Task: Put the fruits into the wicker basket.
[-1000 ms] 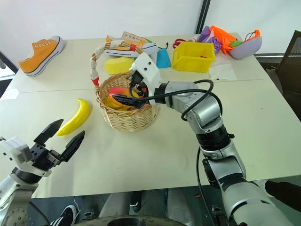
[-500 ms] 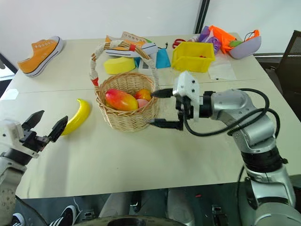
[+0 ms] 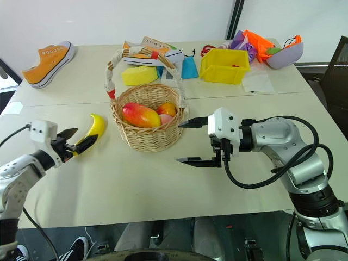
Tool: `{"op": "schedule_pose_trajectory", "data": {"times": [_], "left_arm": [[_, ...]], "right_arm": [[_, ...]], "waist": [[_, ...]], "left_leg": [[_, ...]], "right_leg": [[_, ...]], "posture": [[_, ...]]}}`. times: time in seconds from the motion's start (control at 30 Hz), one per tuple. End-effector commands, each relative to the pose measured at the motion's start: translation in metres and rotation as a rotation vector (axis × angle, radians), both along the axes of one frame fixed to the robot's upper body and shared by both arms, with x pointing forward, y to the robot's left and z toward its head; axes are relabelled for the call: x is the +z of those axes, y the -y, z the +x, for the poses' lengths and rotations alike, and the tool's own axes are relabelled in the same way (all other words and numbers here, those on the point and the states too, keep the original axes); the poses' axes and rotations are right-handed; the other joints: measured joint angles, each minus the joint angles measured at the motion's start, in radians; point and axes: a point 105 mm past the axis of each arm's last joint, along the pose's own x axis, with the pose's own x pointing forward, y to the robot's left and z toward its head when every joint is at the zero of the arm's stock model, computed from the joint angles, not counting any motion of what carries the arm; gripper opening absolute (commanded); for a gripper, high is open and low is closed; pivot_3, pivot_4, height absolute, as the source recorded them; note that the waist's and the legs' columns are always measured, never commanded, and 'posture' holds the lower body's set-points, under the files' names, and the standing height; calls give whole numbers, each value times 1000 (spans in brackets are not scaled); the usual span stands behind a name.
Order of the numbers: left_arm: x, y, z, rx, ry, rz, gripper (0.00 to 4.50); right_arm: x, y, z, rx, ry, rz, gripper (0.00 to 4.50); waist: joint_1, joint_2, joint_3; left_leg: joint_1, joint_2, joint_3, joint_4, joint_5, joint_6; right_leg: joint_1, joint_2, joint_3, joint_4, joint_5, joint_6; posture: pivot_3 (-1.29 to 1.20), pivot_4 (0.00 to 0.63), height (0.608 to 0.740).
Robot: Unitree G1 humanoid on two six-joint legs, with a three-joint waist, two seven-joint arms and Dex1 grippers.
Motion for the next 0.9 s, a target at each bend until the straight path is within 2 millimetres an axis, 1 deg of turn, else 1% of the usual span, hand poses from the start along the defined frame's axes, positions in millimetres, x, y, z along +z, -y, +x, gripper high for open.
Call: {"op": "schedule_pose_trajectory", "data": {"times": [0.03,0.1,0.2,0.27,0.3,0.33,0.37,0.4,0.5,0.53,0.57,0.6,0.63,0.7,0.73,0.77,0.8,0.83,0.87,0.9], "left_arm": [[-6,-6,7,-7,-22,102,4500],[-9,0,9,-42,-31,79,4500],[-15,10,7,-84,-76,39,3721],[-15,11,8,-80,-77,43,2858],[-15,10,9,-73,-74,45,2251],[-14,6,8,-53,-71,44,1805],[-13,4,8,-39,-69,43,1475],[-9,1,8,-25,-46,55,1330],[11,-11,1,40,54,73,1264],[14,-13,-1,52,69,77,1264],[27,-9,-10,39,122,13,1264],[38,-2,-21,-8,166,-31,1264],[46,6,-37,-77,195,-53,1264],[58,24,-76,-272,216,-112,1264],[66,34,-91,-346,220,-158,1264],[72,41,-102,-395,217,-210,1264],[78,51,-110,-442,219,-251,1264],[84,61,-112,-476,225,-268,1264],[89,72,-111,-504,236,-274,1264],[93,88,-108,-537,247,-288,1264]], "right_arm": [[9,-1,0,-9,50,26,4405],[7,-2,2,-18,57,20,4405],[10,-5,4,-23,67,30,4500],[12,-6,4,-24,68,35,4500],[12,-6,5,-26,71,37,4500],[12,-7,6,-29,74,38,4500],[13,-7,7,-31,75,39,4500],[13,-7,7,-31,77,38,4500],[14,-8,8,-31,81,39,4500],[15,-8,8,-31,81,39,4500],[15,-8,10,-37,85,40,4500],[16,-7,11,-41,87,41,4500],[16,-6,12,-46,89,42,4500],[18,-4,14,-51,89,45,4500],[19,-3,15,-53,86,47,4500],[20,-2,16,-56,87,50,4500],[21,0,18,-60,88,57,4500],[22,1,21,-67,90,64,4500],[22,2,23,-76,93,71,4500],[23,4,27,-97,92,80,4500]], "waist": [[-1,0,0],[0,0,0],[2,0,0],[3,0,0],[3,0,0],[3,0,0],[3,0,0],[2,0,0],[-1,0,0],[-3,0,0],[-5,0,0],[-7,0,0],[-8,0,0],[-9,0,0],[-8,0,0],[-6,0,0],[-2,1,0],[5,2,1],[10,3,1],[13,3,1]], "left_leg": [[0,0,0,0,0,0],[0,0,0,-1,0,0],[0,0,0,-1,0,0],[0,0,0,0,0,0],[0,0,0,0,0,0],[0,0,0,0,0,0],[0,0,0,0,0,0],[0,0,0,0,0,0],[0,0,0,0,0,0],[0,0,0,-1,0,0],[0,0,0,-1,0,0],[0,0,0,-1,0,0],[0,0,0,-1,0,0],[-1,0,0,-2,0,-1],[0,0,0,-2,0,-1],[0,0,0,-2,0,-1],[0,0,0,-2,0,-1],[1,0,0,-2,0,-1],[1,0,0,-1,0,-1],[2,0,-1,0,-1,-3]], "right_leg": [[0,0,0,0,0,0],[0,0,0,0,0,0],[0,0,0,0,0,0],[0,-1,0,0,0,0],[0,-1,0,0,0,0],[0,-1,0,0,0,0],[0,-1,0,0,0,0],[0,-1,0,0,0,0],[0,-1,0,0,0,0],[0,-1,0,0,0,0],[0,-1,0,0,0,0],[-1,-1,0,0,0,0],[-1,-1,0,0,0,1],[-2,-1,0,-1,0,0],[-1,-1,0,-1,0,0],[-2,-1,0,-1,0,0],[-1,-1,0,-2,-1,-2],[0,-1,0,-2,-2,-3],[0,-1,-1,-2,-2,-4],[0,-2,-2,-2,-2,-4]], "posture": [[0,150,740],[0,150,740],[0,150,740],[0,150,740],[0,150,740],[0,150,740],[0,150,740],[0,150,740],[0,150,740],[0,150,740],[0,150,740],[0,150,740],[0,150,740],[0,150,740],[0,150,740],[0,150,740],[0,150,740],[0,150,740],[0,150,740],[0,150,740]]}}
